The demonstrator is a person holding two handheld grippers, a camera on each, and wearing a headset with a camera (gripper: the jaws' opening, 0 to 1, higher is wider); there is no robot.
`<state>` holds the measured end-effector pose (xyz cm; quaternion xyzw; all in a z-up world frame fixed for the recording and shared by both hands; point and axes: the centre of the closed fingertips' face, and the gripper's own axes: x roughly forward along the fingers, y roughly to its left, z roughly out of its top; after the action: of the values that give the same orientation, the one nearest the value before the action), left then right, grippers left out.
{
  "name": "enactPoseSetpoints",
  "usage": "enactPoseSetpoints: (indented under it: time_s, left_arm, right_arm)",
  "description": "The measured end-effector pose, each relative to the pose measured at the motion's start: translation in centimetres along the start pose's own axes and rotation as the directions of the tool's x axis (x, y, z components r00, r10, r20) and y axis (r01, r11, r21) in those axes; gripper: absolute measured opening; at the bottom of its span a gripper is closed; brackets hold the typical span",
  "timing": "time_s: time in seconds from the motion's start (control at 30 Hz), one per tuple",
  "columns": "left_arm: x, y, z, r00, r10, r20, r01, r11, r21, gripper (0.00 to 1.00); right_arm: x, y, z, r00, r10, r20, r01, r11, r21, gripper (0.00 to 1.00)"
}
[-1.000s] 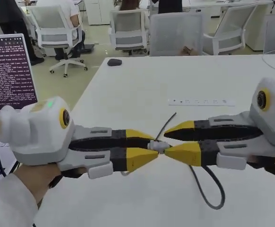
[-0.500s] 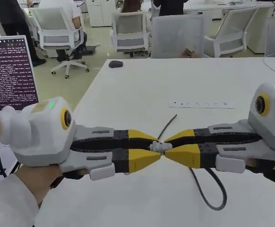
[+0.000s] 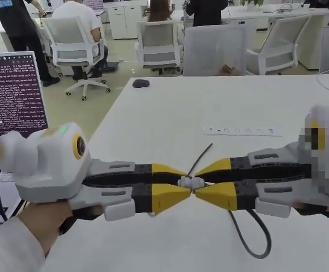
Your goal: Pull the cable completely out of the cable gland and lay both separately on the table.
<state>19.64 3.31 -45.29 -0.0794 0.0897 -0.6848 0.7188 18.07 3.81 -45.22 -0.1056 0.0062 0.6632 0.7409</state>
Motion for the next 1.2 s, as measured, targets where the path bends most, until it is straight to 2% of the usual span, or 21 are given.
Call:
enactPoseSetpoints:
  time_s: [0.17,0.2,0.27,0.33,0.37,0.5,0.57,0.6,0.63,0.67,0.7,0.73,0.8,0.9,0.97,1.03,1.1,1.17,1.2]
  left_arm:
    - [0.8,0.1,-0.3,0.9999,0.005,-0.015,-0.006,0.998,-0.061,0.15]
    - [1.0,0.1,-0.4,0.9998,0.006,-0.019,-0.007,0.997,-0.073,0.15]
    - [1.4,0.1,-0.6,0.9997,0.009,-0.023,-0.012,0.993,-0.115,0.15]
    - [1.8,0.1,-0.7,0.9996,0.013,-0.024,-0.016,0.991,-0.134,0.15]
    - [2.1,0.0,-0.8,0.9995,0.015,-0.028,-0.019,0.988,-0.151,0.15]
    - [3.2,-0.1,-1.2,0.9992,0.024,-0.033,-0.028,0.987,-0.158,0.15]
    - [3.8,-0.2,-1.2,0.9991,0.035,-0.025,-0.038,0.988,-0.148,0.15]
    - [4.2,-0.2,-1.0,0.999,0.044,-0.012,-0.045,0.991,-0.13,0.15]
    - [4.4,-0.2,-0.9,0.9989,0.047,-0.001,-0.047,0.992,-0.113,0.15]
    - [4.7,-0.2,-0.6,0.9984,0.056,0.013,-0.054,0.995,-0.088,0.15]
    - [5.0,-0.1,-0.4,0.9971,0.072,0.023,-0.071,0.997,-0.041,0.15]
    - [5.2,-0.2,-0.4,0.9968,0.076,0.025,-0.075,0.997,-0.024,0.15]
    - [5.6,-0.3,-0.4,0.9956,0.09,0.026,-0.091,0.996,0.019,0.15]
    - [6.1,-0.4,-0.2,0.9941,0.104,0.032,-0.105,0.992,0.062,0.15]
    - [6.3,-0.5,-0.2,0.993,0.113,0.034,-0.116,0.989,0.088,0.15]
    - [6.4,-0.4,-0.1,0.9919,0.124,0.03,-0.126,0.986,0.113,0.15]
    - [6.4,-0.5,0.3,0.9931,0.111,0.038,-0.115,0.985,0.13,0.16]
    - [6.3,-0.6,0.4,0.9952,0.095,0.025,-0.097,0.984,0.149,0.16]
    - [6.2,-0.4,0.6,0.9953,0.095,0.017,-0.097,0.981,0.17,0.16]
  right_arm:
    - [-0.7,0.1,-0.5,0.9993,-0.01,-0.035,0.005,0.992,-0.124,0.1]
    - [-0.8,0.2,-0.6,0.9992,-0.009,-0.04,0.003,0.992,-0.127,0.1]
    - [-1.2,0.1,-0.8,0.9987,-0.017,-0.047,0.007,0.98,-0.2,0.1]
    - [-1.6,0.2,-1.0,0.9984,-0.02,-0.052,0.008,0.978,-0.21,0.1]
    - [-1.9,0.2,-1.2,0.9982,-0.02,-0.057,0.006,0.969,-0.246,0.1]
    - [-2.9,0.2,-1.7,0.9978,-0.02,-0.064,0.001,0.958,-0.286,0.11]
    - [-3.6,-0.1,-1.9,0.9986,-0.018,-0.05,0.004,0.964,-0.267,0.11]
    - [-4.0,-0.2,-1.8,0.9994,-0.019,-0.028,0.013,0.981,-0.191,0.12]
    - [-4.2,-0.3,-1.8,0.9996,-0.015,-0.025,0.011,0.987,-0.162,0.12]
    - [-4.7,-0.5,-1.8,0.9999,-0.009,-0.014,0.008,0.996,-0.09,0.14]
    - [-5.0,-0.9,-1.6,0.9999,-0.015,0.008,0.016,0.999,-0.052,0.19]
    - [-5.6,-1.3,-1.5,0.9992,-0.021,0.034,0.021,1.0,0.014,0.25]
    - [-6.5,-1.8,-1.8,0.999,-0.016,0.043,0.011,0.994,0.105,0.26]
    - [-7.3,-1.9,-2.6,0.9996,0.0,0.028,-0.003,0.994,0.108,0.21]
    - [-7.5,-1.6,-3.5,0.9998,0.013,-0.013,-0.012,0.996,0.093,0.13]
    - [-7.4,-1.1,-3.0,0.9996,0.023,0.015,-0.024,0.996,0.087,0.04]
    - [-7.2,-1.0,-2.7,0.9995,0.013,0.03,-0.016,0.996,0.091,0.03]
    - [-7.2,-1.0,-2.5,0.9991,0.015,0.04,-0.018,0.997,0.074,0.03]
    - [-7.1,-1.2,-2.3,0.9991,0.001,0.043,-0.004,0.998,0.058,0.02]
